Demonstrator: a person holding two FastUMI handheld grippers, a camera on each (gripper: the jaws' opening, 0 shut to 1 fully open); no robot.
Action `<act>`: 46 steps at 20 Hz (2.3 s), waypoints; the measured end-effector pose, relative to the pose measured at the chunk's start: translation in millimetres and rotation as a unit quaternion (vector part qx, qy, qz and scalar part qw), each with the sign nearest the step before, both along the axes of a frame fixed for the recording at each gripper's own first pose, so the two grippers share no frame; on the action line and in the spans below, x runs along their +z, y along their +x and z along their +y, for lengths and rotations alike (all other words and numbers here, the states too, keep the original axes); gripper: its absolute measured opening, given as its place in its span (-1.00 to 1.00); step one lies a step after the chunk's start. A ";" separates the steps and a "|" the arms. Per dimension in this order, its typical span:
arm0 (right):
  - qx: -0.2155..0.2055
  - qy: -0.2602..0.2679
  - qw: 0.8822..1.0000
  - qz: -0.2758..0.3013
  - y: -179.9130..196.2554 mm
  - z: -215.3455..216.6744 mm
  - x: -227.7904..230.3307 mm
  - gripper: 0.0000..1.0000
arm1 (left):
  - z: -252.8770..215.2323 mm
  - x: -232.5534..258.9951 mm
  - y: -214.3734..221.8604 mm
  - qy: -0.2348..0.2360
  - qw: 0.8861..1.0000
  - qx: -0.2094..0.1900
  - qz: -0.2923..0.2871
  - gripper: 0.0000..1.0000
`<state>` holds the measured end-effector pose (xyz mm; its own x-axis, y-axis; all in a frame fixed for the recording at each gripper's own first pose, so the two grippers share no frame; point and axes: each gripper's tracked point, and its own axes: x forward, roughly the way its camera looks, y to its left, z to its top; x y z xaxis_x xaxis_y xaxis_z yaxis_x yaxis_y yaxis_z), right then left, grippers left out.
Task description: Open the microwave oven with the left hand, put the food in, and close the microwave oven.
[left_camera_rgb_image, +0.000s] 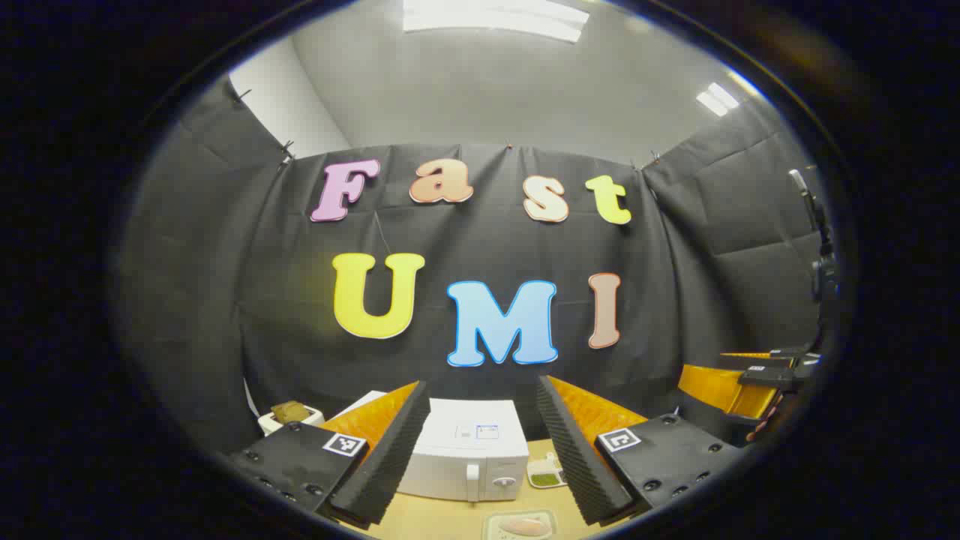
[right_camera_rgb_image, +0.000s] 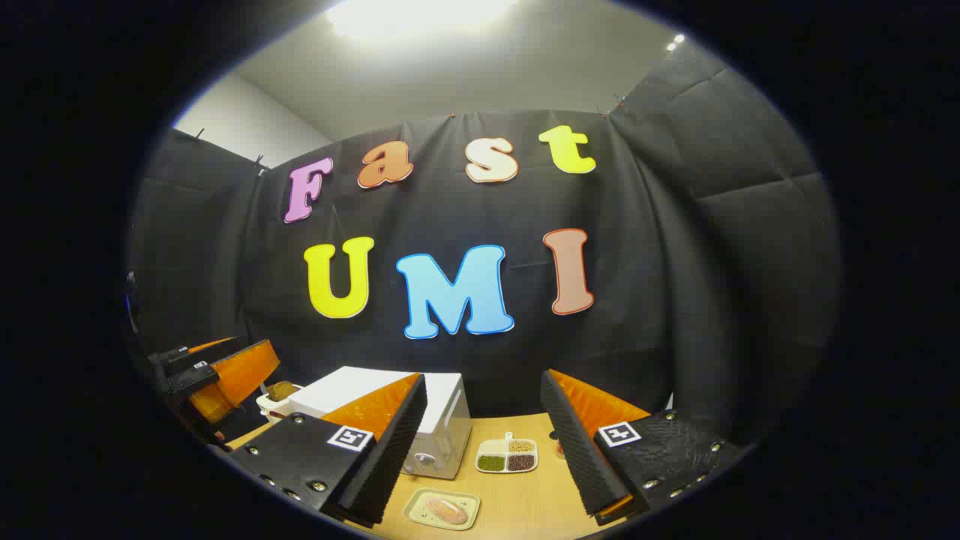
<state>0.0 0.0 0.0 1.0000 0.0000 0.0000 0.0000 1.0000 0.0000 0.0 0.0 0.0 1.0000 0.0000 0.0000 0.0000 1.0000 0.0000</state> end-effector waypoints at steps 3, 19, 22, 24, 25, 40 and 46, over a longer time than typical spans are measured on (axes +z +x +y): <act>0.004 -0.003 1.000 -0.002 4.2 -4.3 -1.5 0.87 | -7.3 -4.6 3.5 -0.002 1.000 0.005 0.005 0.93; -0.016 0.011 1.000 -0.002 12.8 -0.3 -7.6 0.87 | -3.3 -40.4 28.6 -0.021 0.999 -0.034 0.019 0.96; -0.030 0.001 1.000 -0.007 8.0 -6.3 -10.8 0.87 | 0.9 -67.6 40.0 -0.020 0.999 -0.039 0.026 0.94; -0.040 -0.004 0.999 -0.003 6.8 -13.2 -17.4 0.87 | 1.2 -98.1 50.4 -0.024 0.998 -0.044 0.043 0.90; -0.045 -0.003 0.999 0.001 5.5 -17.8 -22.9 0.87 | -1.0 -111.2 53.2 -0.031 0.997 -0.048 0.047 0.90; -0.087 0.004 0.992 0.096 -15.9 -48.5 -109.5 0.87 | 19.2 -317.6 127.0 -0.010 0.988 -0.023 0.151 0.92; -0.108 0.019 0.986 0.129 -20.8 -59.0 -130.2 0.87 | 27.0 -363.1 149.2 -0.005 0.983 -0.020 0.181 0.94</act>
